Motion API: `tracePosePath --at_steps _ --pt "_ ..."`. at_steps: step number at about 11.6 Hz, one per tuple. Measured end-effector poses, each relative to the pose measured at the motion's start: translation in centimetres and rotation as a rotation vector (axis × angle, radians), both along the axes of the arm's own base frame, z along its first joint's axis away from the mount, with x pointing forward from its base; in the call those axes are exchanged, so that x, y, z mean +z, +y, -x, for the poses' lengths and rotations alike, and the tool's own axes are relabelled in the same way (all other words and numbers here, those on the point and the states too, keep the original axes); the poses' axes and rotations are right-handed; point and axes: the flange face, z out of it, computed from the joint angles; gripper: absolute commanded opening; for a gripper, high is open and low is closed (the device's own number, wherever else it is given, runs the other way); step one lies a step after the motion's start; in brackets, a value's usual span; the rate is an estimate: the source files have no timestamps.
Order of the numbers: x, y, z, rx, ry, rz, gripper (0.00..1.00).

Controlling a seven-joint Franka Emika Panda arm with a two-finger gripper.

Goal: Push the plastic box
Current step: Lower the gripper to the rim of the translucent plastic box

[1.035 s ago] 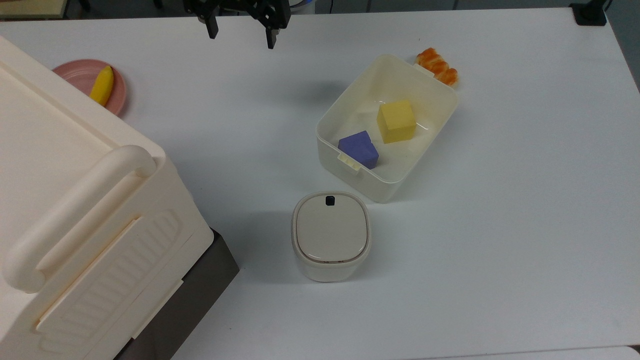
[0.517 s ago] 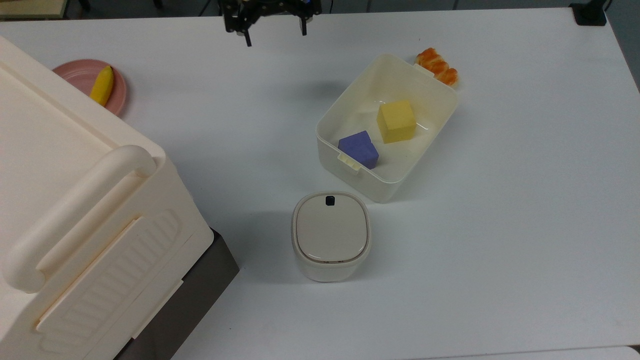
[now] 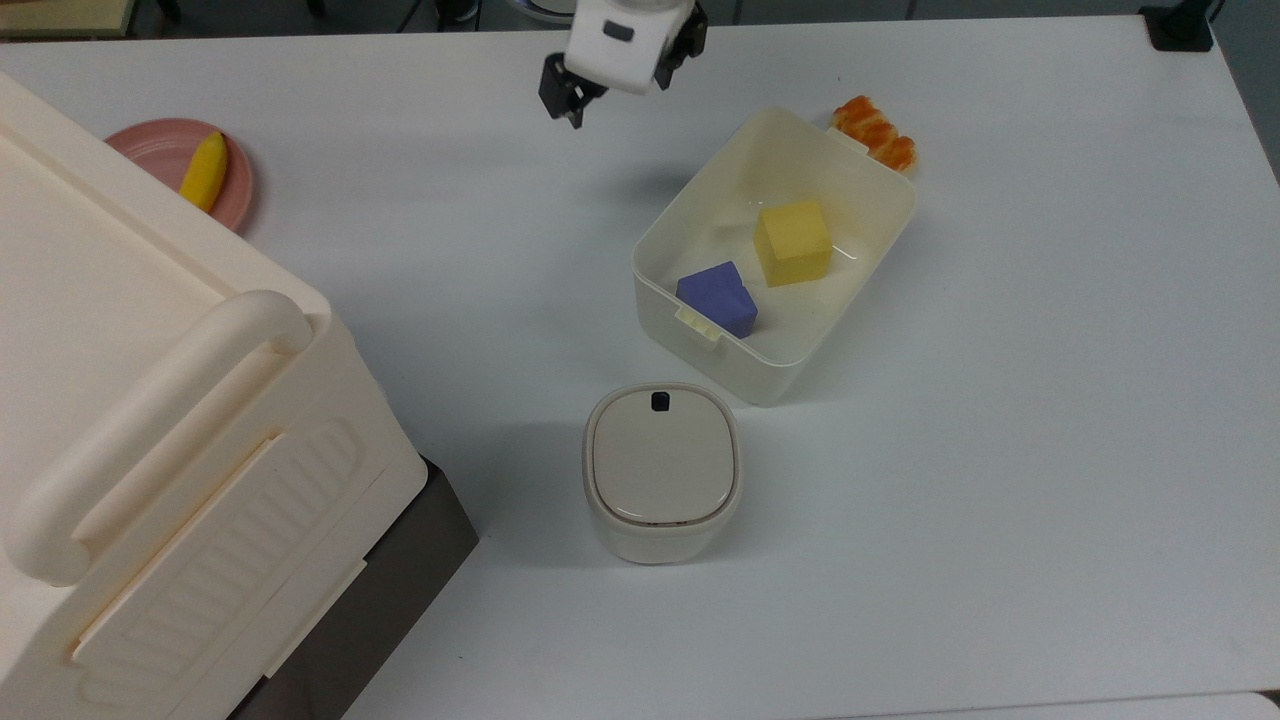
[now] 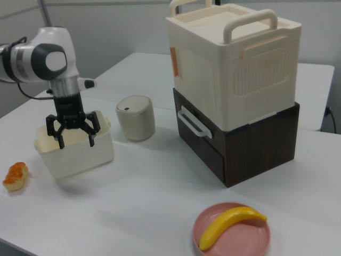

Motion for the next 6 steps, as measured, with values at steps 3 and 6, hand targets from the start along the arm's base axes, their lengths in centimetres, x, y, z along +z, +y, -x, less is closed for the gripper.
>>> tracePosePath --at_steps 3,6 --pt "-4.3 2.3 -0.5 0.062 0.071 0.045 1.00" --pt "-6.6 4.1 -1.1 0.103 0.066 0.055 1.00"
